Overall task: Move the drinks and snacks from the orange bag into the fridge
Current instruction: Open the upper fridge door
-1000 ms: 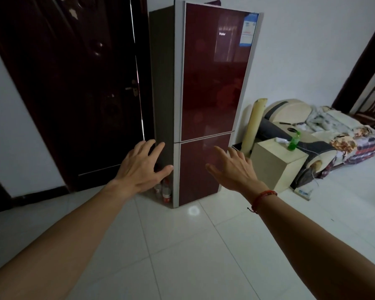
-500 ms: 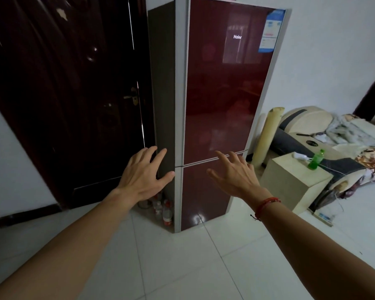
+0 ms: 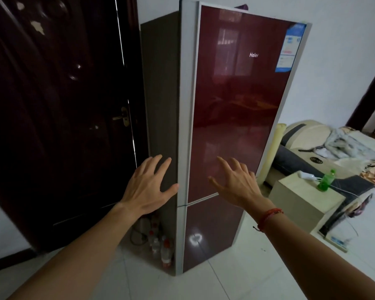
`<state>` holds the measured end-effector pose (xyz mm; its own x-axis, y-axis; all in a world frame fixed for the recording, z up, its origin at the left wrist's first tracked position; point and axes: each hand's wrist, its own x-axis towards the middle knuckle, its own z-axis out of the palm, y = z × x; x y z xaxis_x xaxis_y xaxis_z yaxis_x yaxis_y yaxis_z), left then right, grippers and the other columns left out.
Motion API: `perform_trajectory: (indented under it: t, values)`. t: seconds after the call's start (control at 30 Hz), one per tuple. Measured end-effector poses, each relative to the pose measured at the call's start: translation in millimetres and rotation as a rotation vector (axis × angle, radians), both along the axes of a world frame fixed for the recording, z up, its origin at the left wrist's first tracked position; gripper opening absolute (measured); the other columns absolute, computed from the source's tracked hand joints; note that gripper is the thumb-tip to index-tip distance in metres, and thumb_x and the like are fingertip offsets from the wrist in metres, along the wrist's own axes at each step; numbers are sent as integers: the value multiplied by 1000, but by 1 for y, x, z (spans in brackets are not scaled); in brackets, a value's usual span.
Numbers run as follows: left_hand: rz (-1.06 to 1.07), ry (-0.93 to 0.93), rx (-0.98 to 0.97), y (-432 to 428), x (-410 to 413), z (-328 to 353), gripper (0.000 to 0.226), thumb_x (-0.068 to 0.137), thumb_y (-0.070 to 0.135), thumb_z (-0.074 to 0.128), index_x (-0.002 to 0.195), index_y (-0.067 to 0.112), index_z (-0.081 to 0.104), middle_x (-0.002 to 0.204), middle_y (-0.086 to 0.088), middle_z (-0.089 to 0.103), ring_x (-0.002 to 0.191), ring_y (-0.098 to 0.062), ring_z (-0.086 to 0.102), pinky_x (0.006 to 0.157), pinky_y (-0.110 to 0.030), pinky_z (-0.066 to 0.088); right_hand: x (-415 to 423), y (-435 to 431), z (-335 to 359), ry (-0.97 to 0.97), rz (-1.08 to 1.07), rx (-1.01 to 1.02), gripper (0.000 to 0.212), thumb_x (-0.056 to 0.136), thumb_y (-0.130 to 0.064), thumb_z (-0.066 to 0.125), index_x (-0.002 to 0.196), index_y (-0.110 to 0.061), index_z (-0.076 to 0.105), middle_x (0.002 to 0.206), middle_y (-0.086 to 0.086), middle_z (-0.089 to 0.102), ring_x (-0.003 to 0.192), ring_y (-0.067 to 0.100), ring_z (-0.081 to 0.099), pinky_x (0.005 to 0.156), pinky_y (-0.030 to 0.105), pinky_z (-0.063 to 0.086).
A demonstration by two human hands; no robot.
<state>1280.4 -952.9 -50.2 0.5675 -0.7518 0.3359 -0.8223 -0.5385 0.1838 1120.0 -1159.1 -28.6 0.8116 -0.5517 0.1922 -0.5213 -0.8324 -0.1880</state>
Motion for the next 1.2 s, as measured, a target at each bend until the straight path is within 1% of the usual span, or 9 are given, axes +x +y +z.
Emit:
perform_trajectory:
  t: [0.13,0.3,0.5,0.73,0.8,0.93,1.07,1.13,1.2]
  values:
    - [-54,9,-43,-30,51,11,86,84,73,34,155,25,20,161,-4,18,148,-24,16,118,-42,25,46,-18,9,-30,-29,7,80,94,-68,41,159,-36,8,163,13,23,146,35,29,113,51,32]
    - [-88,34,-60,-56,86,11,89,81,74,32,155,25,20,161,-3,18,148,-24,15,118,-42,26,84,-39,10,-39,-49,-6,84,94,-68,43,159,-36,3,164,14,19,147,35,28,113,50,32]
    - [-81,70,-70,-80,114,15,92,78,77,28,155,26,18,162,-2,15,149,-23,12,118,-42,26,115,-62,13,-49,-50,-4,82,94,-66,44,159,-35,5,164,14,19,147,35,27,113,50,32]
    - [-55,94,-122,-106,131,26,91,79,76,33,155,28,17,161,1,14,148,-21,13,114,-41,33,138,-85,18,-80,-35,8,82,94,-66,43,160,-34,7,164,14,20,146,35,28,113,51,33]
    - [-48,151,-167,-115,136,31,88,82,74,42,154,29,18,161,1,15,147,-20,16,112,-41,36,142,-90,18,-80,-27,17,82,94,-66,43,159,-34,6,164,15,19,147,35,27,114,51,32]
    - [-8,392,-306,-136,139,44,86,84,67,55,154,31,19,161,2,17,147,-20,22,113,-45,35,149,-97,15,-96,-18,68,85,95,-66,44,159,-34,-2,166,19,12,150,37,24,116,53,30]
    - [61,589,-463,-159,134,63,84,88,61,56,155,27,17,163,0,17,148,-22,21,116,-45,27,159,-100,11,-142,-3,128,90,95,-63,47,159,-34,-10,167,20,3,150,40,23,114,54,35]
    - [72,610,-504,-170,135,71,80,92,57,53,155,22,19,162,-3,21,147,-22,25,115,-43,28,164,-100,7,-165,11,152,93,95,-61,49,158,-35,-15,167,20,-2,150,42,22,112,55,38]
    - [66,601,-557,-180,135,77,72,95,54,49,153,18,27,157,-5,32,143,-22,34,112,-39,33,170,-99,4,-192,26,170,95,95,-59,51,156,-36,-19,167,19,-8,150,43,20,111,56,39]
